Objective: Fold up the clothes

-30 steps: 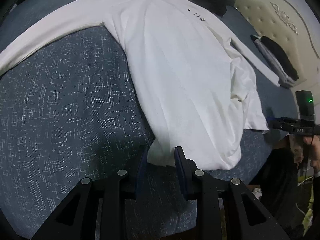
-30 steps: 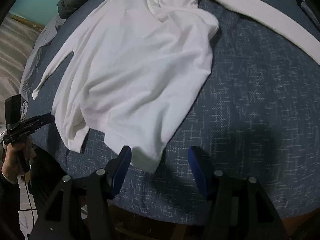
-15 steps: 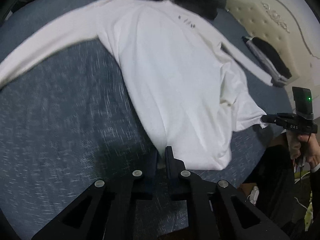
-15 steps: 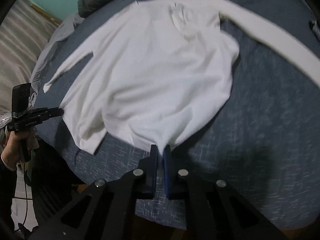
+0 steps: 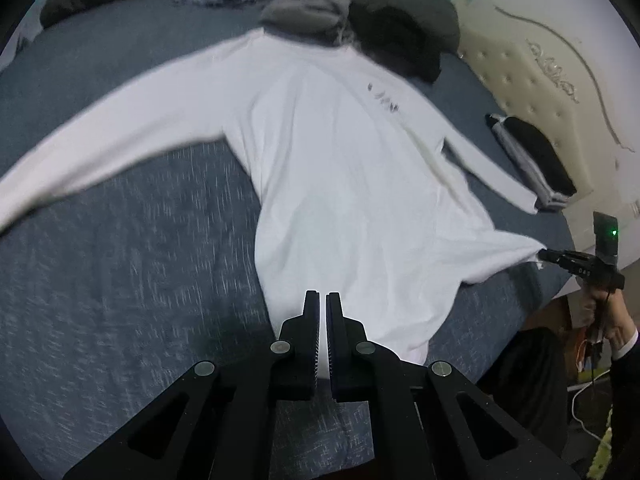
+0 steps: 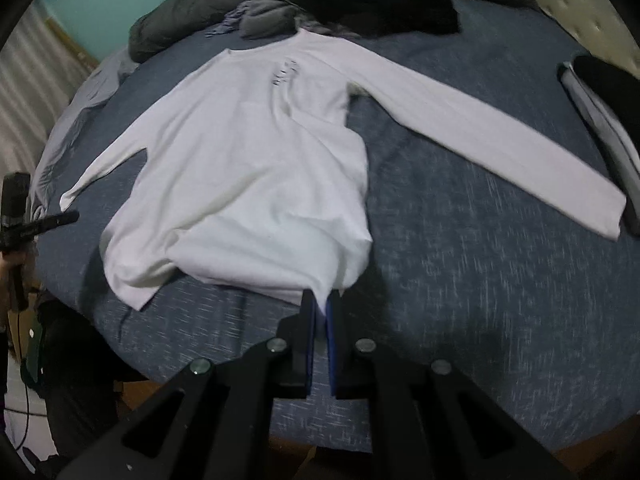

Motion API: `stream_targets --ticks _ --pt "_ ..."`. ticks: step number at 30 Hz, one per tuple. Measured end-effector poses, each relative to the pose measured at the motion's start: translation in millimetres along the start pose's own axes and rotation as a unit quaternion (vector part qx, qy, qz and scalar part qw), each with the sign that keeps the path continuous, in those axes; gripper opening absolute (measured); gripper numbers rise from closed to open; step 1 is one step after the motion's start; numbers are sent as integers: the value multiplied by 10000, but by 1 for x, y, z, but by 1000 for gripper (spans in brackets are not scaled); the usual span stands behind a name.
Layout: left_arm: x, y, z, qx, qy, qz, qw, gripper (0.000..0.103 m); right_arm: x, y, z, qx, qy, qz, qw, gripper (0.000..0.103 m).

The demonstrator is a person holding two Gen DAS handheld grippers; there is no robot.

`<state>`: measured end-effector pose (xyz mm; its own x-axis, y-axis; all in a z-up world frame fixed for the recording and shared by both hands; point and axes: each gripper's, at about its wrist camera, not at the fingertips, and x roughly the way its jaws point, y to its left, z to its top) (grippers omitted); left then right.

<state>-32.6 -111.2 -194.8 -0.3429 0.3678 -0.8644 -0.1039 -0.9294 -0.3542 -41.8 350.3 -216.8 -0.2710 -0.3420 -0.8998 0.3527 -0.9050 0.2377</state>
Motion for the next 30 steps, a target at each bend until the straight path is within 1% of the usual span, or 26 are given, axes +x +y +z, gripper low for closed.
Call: stream_targets --ticks 4,5,6,7,8,9,11,15,16,17,18,19,24,30 --pt "18 11 -18 -37 341 114 9993 5 7 -4 -6 51 66 31 10000 5" --pt "21 15 -22 -75 386 80 9992 8 8 -3 -6 52 69 37 10000 5" --pt "24 17 -26 -110 428 23 9990 16 9 -1 -5 40 70 48 10000 5" --pt "27 20 -29 -146 470 -36 9988 21 10 0 -5 20 67 61 10000 5" --pt "32 20 -32 -122 522 -78 9985 28 11 1 -4 4 66 70 10000 5" --pt "37 20 -35 -90 577 -118 9982 30 11 3 -4 -15 64 78 9999 5" --pt "46 20 -37 -78 572 -113 9983 31 11 6 -2 -58 56 95 9999 5" --pt "60 18 -39 -28 570 -87 9983 30 12 13 -3 -127 39 145 9998 5" --pt "62 16 -39 29 584 -54 9983 27 12 14 -4 -138 38 151 9998 5" --pt "65 14 -39 86 597 -21 9982 14 11 14 -5 -145 36 159 9998 5" --pt "64 11 -39 153 570 -13 9983 5 11 15 -5 -151 34 166 9997 5" --pt "61 8 -39 221 537 -9 9983 5 10 15 -6 -153 24 174 9997 5" --pt "16 -3 -19 350 213 58 9991 4 -4 13 -4 -141 -129 249 9995 5" --pt "-39 -15 5 498 -181 140 9985 3 -43 18 5 -332 -435 330 9980 5"
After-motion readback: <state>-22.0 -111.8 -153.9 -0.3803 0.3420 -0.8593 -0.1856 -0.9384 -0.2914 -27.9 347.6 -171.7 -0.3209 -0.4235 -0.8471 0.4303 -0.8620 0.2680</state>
